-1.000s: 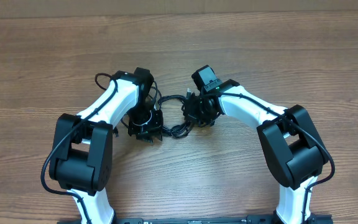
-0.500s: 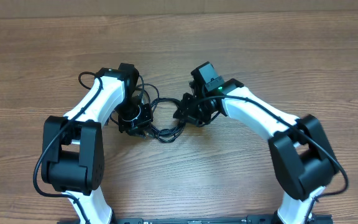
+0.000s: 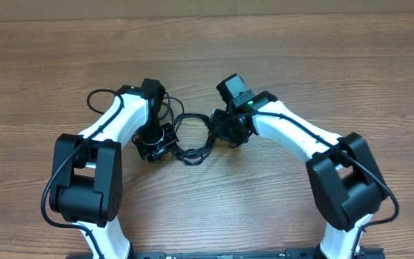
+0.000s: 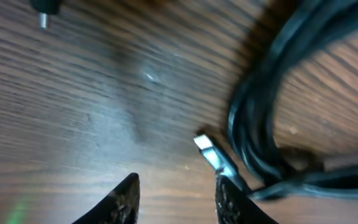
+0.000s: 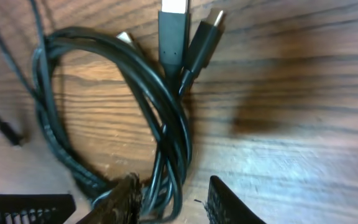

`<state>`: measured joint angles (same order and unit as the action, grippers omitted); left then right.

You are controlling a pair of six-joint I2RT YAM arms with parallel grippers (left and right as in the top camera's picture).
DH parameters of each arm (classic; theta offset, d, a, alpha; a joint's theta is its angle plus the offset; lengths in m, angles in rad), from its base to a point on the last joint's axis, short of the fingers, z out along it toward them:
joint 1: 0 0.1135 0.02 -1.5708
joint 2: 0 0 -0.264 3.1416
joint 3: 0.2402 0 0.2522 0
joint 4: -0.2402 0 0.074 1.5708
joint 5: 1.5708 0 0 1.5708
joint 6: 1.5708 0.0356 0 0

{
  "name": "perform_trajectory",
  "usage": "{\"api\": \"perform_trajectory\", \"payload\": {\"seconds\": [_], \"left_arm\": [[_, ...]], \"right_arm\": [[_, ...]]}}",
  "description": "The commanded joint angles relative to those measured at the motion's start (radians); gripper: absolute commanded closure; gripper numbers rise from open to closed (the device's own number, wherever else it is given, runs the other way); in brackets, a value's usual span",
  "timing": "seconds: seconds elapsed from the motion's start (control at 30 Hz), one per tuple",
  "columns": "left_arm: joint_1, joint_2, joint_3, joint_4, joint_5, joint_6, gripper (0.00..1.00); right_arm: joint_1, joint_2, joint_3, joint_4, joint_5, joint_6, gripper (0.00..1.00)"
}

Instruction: Untangle cables

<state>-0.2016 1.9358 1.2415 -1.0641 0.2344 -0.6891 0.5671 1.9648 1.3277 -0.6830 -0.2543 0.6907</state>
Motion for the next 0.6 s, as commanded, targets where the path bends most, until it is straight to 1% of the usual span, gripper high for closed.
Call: {"api": "perform_trajectory", "payload": {"seconds": [0.0,0.1,0.17,0.2,0.27,0.3,0.4,0.57], "left_arm": [[-0.011,-0.025,-0.037,0.039,-0.024,-0.174,0.56],[-0.022,-0.025,-0.066,0.074,-0.024,-0.215,0.56],[-0.029,-0.025,-0.089,0.112,-0.024,-0.246,0.57],[-0.032,-0.025,-0.099,0.128,-0.024,-0.261,0.59],[-0.04,-0.025,-0.111,0.151,-0.024,-0.279,0.67],[-0.044,-0.025,-0.113,0.159,-0.024,-0.28,0.7],[-0.051,-0.025,-0.113,0.183,-0.024,-0.28,0.73],[-0.057,-0.025,-0.113,0.175,-0.005,-0.28,0.73]], "right_arm": [[0.026,0.03,0.007,0.024,0.054,-0.008,0.67],[0.035,0.039,0.006,0.032,0.062,-0.008,0.69],[0.035,0.04,0.006,0.031,0.069,-0.008,0.76],[0.035,0.04,0.006,0.031,0.072,-0.008,0.81],[0.035,0.04,0.006,0.03,0.075,-0.008,0.9],[0.035,0.04,0.006,0.03,0.075,-0.008,0.93],[0.036,0.04,0.006,0.03,0.075,-0.008,0.94],[0.036,0.04,0.001,0.029,0.075,-0.007,0.94]]}}
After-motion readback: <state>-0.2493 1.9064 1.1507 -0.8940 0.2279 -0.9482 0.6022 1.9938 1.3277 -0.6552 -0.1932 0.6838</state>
